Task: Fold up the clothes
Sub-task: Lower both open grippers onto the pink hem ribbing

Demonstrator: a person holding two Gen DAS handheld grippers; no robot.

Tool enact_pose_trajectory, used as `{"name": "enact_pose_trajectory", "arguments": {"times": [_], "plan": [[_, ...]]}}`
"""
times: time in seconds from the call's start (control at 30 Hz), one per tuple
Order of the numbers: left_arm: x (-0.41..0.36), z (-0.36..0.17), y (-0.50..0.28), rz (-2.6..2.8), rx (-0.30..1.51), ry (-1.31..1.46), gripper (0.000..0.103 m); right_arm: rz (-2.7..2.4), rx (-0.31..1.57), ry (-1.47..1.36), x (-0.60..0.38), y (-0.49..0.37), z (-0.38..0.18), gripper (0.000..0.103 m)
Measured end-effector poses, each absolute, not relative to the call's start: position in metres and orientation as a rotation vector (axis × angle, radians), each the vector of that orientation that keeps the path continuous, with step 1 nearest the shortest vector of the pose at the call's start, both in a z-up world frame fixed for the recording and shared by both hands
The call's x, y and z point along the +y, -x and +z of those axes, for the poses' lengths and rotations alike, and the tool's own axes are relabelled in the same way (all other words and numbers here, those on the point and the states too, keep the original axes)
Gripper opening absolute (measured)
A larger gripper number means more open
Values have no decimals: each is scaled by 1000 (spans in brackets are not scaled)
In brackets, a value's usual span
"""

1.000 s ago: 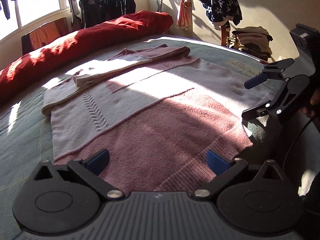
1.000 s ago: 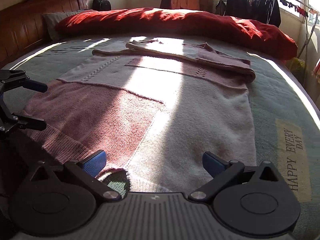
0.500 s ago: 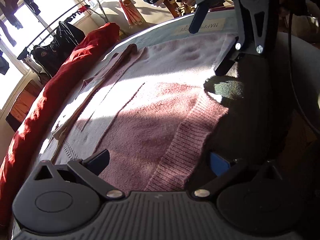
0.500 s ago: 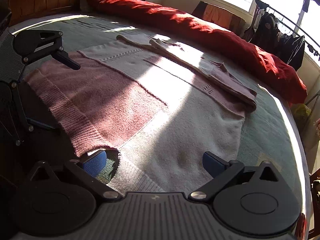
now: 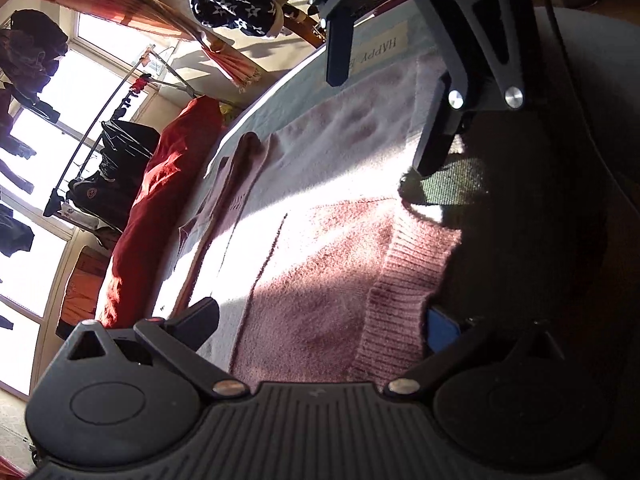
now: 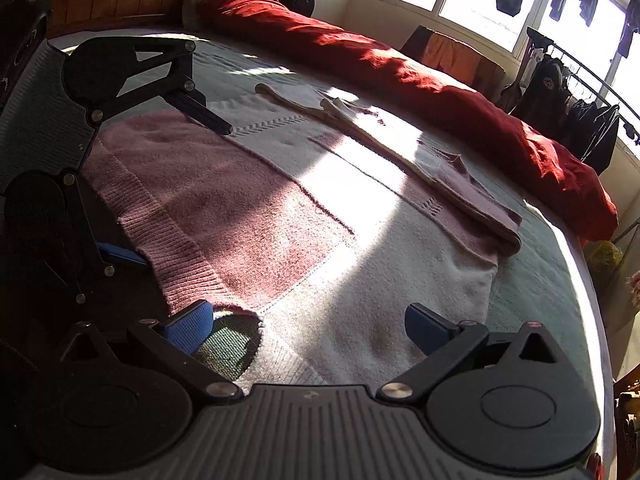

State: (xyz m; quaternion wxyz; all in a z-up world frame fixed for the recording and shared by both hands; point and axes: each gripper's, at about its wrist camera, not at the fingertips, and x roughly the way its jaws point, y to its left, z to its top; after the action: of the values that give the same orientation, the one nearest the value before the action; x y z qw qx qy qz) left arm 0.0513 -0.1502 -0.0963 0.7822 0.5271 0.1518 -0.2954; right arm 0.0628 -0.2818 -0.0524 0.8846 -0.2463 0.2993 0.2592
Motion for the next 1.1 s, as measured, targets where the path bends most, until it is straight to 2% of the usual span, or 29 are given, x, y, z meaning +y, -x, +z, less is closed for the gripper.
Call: {"name": "enact_pose_trajectory", "arguments": {"times": [0.4,1.1], "plan": [[-127,-95,-44,-585,338,-1173,102,570,616,576,-276,-57,-56,103],[-160,-92,-66,-633,297,-1066,102,573,652,537,-270,-61,-57,103]]}}
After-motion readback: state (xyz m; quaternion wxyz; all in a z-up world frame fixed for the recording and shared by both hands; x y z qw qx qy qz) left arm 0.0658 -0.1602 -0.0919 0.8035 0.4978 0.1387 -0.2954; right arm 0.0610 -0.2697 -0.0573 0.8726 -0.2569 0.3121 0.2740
